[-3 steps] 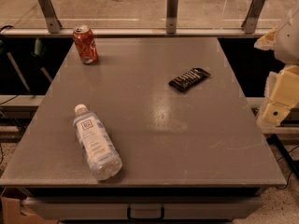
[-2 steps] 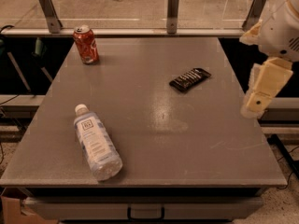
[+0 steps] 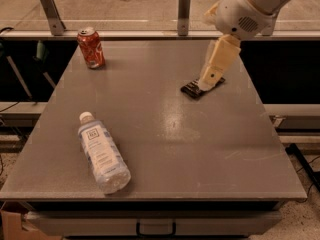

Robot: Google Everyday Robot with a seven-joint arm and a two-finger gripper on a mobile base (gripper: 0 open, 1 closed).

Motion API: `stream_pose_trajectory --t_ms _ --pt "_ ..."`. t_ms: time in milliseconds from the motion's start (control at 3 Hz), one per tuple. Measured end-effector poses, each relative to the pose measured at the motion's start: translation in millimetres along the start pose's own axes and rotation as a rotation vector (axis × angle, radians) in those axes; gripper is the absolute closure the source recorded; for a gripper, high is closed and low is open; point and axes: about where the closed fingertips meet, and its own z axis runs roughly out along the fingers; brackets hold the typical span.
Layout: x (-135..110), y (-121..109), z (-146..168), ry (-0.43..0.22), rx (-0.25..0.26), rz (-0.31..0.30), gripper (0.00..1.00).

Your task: Move coke can near blue plastic bottle

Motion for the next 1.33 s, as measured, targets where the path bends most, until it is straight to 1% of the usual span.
stream_pose_trajectory --t_ms 333,667,1000,1333 --pt "-59 -23 23 -0.11 0.032 0.002 0.0" --pt "-59 -23 23 -0.11 0.031 0.002 0.0" --pt "-72 -30 41 -0.173 0.031 0.071 0.0" --pt "-116 -47 87 -0.3 0.013 0.139 0.0"
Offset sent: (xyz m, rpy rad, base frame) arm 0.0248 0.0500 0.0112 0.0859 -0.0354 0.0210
